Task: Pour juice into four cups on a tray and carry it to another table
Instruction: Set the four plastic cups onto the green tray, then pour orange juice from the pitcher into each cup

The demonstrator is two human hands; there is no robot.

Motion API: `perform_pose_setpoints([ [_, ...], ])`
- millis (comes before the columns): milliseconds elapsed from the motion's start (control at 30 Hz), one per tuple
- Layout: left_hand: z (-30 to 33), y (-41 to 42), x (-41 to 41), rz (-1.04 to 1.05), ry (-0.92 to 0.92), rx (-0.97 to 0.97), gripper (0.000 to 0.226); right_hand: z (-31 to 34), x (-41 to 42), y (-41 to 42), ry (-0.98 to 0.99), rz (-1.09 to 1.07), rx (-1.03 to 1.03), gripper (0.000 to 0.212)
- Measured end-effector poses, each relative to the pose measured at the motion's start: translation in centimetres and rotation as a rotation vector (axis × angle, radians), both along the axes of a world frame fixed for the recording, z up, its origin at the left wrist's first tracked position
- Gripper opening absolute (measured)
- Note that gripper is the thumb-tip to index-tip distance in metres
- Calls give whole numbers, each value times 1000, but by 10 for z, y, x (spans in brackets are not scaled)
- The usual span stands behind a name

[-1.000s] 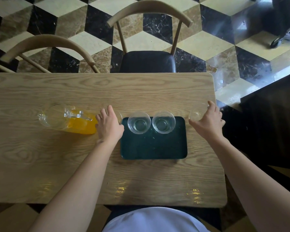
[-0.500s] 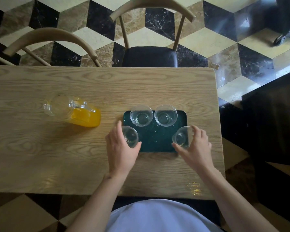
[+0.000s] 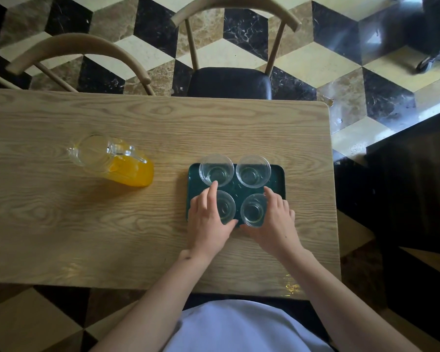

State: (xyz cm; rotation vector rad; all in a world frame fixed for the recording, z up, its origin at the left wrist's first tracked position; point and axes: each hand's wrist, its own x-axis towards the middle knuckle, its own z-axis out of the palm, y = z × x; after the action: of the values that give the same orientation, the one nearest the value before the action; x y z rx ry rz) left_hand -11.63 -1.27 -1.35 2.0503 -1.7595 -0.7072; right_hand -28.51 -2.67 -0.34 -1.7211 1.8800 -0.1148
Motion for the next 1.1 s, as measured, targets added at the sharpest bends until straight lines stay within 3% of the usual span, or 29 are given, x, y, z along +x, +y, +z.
perform_pose_setpoints([
  [600,-5,7,5,-97,-80,62,105,-1,1,2,47,31,9,110],
  [867,17,17,40,178,-27,-59,68,19,3,-5,-13,-9,-205,69],
  [1000,19,13,80,317,-15,124,53,28,20,-20,-23,74,-258,49],
  [1100,23,7,112,491,37,276,56,35,41,-30,-52,123,-261,39],
])
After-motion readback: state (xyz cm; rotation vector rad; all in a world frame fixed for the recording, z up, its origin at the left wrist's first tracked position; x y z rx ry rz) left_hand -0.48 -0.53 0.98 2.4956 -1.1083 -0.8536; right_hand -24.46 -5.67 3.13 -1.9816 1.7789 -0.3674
